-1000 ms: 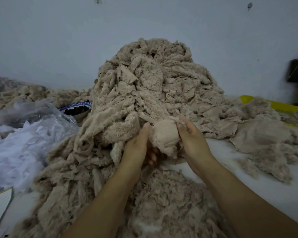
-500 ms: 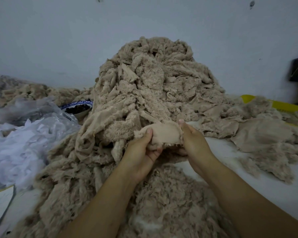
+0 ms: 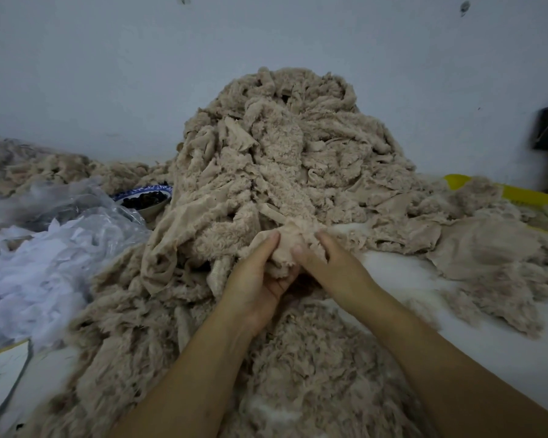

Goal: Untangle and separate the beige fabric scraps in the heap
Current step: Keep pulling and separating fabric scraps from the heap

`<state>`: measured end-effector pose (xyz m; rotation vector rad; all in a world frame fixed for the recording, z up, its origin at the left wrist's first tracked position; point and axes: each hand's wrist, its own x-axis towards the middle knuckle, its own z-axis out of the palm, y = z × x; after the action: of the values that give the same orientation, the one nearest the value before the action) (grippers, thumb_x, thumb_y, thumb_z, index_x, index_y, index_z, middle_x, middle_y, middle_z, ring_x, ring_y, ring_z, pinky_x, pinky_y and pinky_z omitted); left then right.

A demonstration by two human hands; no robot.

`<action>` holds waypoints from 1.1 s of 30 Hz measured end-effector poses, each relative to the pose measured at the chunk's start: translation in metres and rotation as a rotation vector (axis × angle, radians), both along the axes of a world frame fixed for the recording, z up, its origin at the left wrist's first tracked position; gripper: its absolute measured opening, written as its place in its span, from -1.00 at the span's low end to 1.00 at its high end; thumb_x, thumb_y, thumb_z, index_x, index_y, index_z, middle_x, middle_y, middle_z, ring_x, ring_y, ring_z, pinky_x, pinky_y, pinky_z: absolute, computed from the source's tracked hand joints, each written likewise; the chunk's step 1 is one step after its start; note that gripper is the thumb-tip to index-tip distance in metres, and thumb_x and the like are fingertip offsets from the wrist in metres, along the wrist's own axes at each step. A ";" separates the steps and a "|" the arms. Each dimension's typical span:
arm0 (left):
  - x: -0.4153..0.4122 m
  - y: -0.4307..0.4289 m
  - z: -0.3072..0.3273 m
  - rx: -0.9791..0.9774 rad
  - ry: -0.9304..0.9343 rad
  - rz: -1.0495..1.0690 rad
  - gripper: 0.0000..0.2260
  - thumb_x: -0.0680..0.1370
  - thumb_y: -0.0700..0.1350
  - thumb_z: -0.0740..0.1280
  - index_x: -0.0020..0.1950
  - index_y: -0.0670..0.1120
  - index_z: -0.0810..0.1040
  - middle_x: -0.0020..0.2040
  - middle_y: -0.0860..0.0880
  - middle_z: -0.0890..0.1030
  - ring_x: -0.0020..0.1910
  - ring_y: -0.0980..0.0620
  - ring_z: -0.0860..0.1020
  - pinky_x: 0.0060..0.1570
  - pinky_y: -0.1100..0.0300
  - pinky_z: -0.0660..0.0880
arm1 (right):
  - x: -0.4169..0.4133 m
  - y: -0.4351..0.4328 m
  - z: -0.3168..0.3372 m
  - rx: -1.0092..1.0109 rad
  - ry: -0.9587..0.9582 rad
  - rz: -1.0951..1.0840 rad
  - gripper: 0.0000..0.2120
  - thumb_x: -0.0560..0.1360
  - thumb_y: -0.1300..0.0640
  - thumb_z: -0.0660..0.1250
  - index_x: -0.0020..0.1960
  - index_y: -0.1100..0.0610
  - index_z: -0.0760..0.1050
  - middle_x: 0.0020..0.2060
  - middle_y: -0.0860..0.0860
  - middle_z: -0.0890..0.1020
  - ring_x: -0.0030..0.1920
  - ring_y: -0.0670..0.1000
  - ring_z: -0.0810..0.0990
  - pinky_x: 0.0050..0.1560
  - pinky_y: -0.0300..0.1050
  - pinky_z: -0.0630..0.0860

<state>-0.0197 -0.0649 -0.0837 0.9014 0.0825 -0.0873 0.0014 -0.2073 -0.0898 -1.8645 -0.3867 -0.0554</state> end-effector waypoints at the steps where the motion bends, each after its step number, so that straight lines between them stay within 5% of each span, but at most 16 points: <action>1: 0.000 0.001 -0.001 -0.005 0.007 0.008 -0.67 0.44 -0.05 0.43 0.09 -0.23 0.66 -0.06 -0.15 0.71 -0.21 0.04 0.69 -0.25 0.24 0.63 | 0.000 0.001 -0.002 0.006 -0.001 -0.001 -0.71 0.38 -0.49 0.21 -0.13 -0.33 0.50 -0.22 -0.53 0.57 -0.11 -0.41 0.57 -0.21 -0.57 0.39; 4: 0.001 0.000 -0.001 0.018 0.033 0.032 -0.75 0.53 -0.06 0.39 0.10 -0.21 0.64 -0.12 -0.16 0.70 -0.26 0.02 0.68 -0.29 0.24 0.63 | 0.008 -0.003 -0.006 0.147 0.050 -0.100 -0.65 0.42 -0.44 0.17 -0.16 -0.26 0.60 -0.16 -0.29 0.67 -0.08 -0.24 0.63 -0.02 -0.26 0.53; 5: 0.001 0.000 0.000 0.027 0.040 0.032 -0.77 0.57 -0.07 0.37 0.09 -0.22 0.64 -0.17 -0.17 0.69 -0.30 0.01 0.66 -0.32 0.24 0.62 | 0.010 -0.005 -0.004 0.172 0.062 -0.155 -0.64 0.47 -0.42 0.15 -0.26 -0.25 0.58 -0.27 -0.29 0.63 -0.19 -0.27 0.59 -0.12 -0.22 0.51; 7: 0.002 -0.003 0.001 0.029 0.046 0.029 -0.76 0.61 -0.07 0.34 0.07 -0.25 0.62 -0.27 -0.18 0.66 -0.37 0.00 0.63 -0.39 0.24 0.59 | 0.013 -0.008 -0.002 0.233 0.085 -0.227 -0.48 0.56 -0.34 0.11 -0.46 -0.10 0.42 -0.54 -0.19 0.41 -0.50 -0.21 0.36 -0.36 -0.22 0.26; 10: 0.003 -0.003 0.001 -0.043 0.055 0.044 -0.75 0.64 -0.07 0.28 0.02 -0.26 0.58 -0.34 -0.17 0.62 -0.44 0.02 0.59 -0.48 0.25 0.55 | 0.020 -0.017 -0.001 0.432 0.155 -0.300 -0.48 0.64 -0.23 0.09 -0.38 0.05 0.19 -0.51 -0.05 0.19 -0.51 -0.06 0.12 -0.37 -0.11 0.10; 15: 0.004 0.000 0.000 -0.190 -0.001 0.048 -0.55 0.65 0.01 0.24 -0.19 -0.28 0.73 -0.21 -0.18 0.69 -0.29 0.01 0.69 -0.34 0.24 0.62 | 0.022 -0.021 -0.002 0.451 0.187 -0.358 -0.49 0.67 -0.16 0.11 -0.38 0.06 0.19 -0.55 -0.07 0.17 -0.57 -0.09 0.10 -0.47 -0.16 0.13; 18: 0.004 0.007 0.003 -0.315 -0.043 0.047 -0.55 0.65 0.00 0.22 -0.24 -0.23 0.73 -0.29 -0.10 0.65 -0.37 0.07 0.63 -0.40 0.28 0.58 | 0.029 -0.030 -0.002 0.538 0.248 -0.494 -0.52 0.68 -0.10 0.11 -0.38 0.05 0.24 -0.57 -0.08 0.20 -0.62 -0.11 0.13 -0.55 -0.21 0.15; 21: 0.008 0.017 0.002 -0.374 -0.058 0.145 -0.58 0.67 0.03 0.20 -0.06 -0.25 0.69 -0.20 -0.13 0.69 -0.26 0.04 0.69 -0.33 0.25 0.61 | 0.031 -0.045 -0.001 0.618 0.256 -0.560 -0.58 0.67 0.02 0.14 -0.35 0.06 0.21 -0.49 -0.03 0.20 -0.57 -0.10 0.11 -0.54 -0.22 0.11; 26: 0.006 0.002 -0.001 -0.225 -0.118 0.058 -0.50 0.70 0.14 0.02 0.35 -0.17 0.52 0.26 -0.14 0.64 0.25 -0.04 0.61 0.25 0.07 0.52 | 0.020 -0.018 -0.005 0.236 0.006 -0.321 -0.77 0.58 0.03 0.30 -0.23 0.04 0.41 -0.36 -0.13 0.50 -0.37 -0.17 0.43 -0.31 -0.30 0.37; 30: 0.002 -0.004 -0.005 -0.021 -0.167 -0.048 -0.41 0.67 0.22 -0.06 0.44 -0.14 0.46 0.35 -0.15 0.57 0.37 -0.05 0.51 0.45 0.00 0.31 | 0.004 0.005 -0.005 0.078 -0.165 -0.105 -0.64 0.53 -0.33 0.16 -0.22 -0.07 0.41 -0.16 -0.15 0.48 -0.18 -0.29 0.46 -0.21 -0.50 0.34; 33: -0.002 -0.011 -0.005 0.098 -0.168 -0.076 -0.41 0.65 0.22 0.01 0.41 -0.18 0.48 0.33 -0.18 0.58 0.37 -0.05 0.52 0.43 0.01 0.34 | -0.001 0.009 -0.005 0.079 -0.066 -0.017 -0.65 0.54 -0.30 0.19 -0.22 -0.05 0.40 -0.34 -0.24 0.53 -0.34 -0.30 0.48 -0.36 -0.48 0.35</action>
<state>-0.0219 -0.0762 -0.0882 1.0069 -0.1044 -0.0784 0.0008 -0.1987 -0.0946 -1.7918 -0.4087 -0.1418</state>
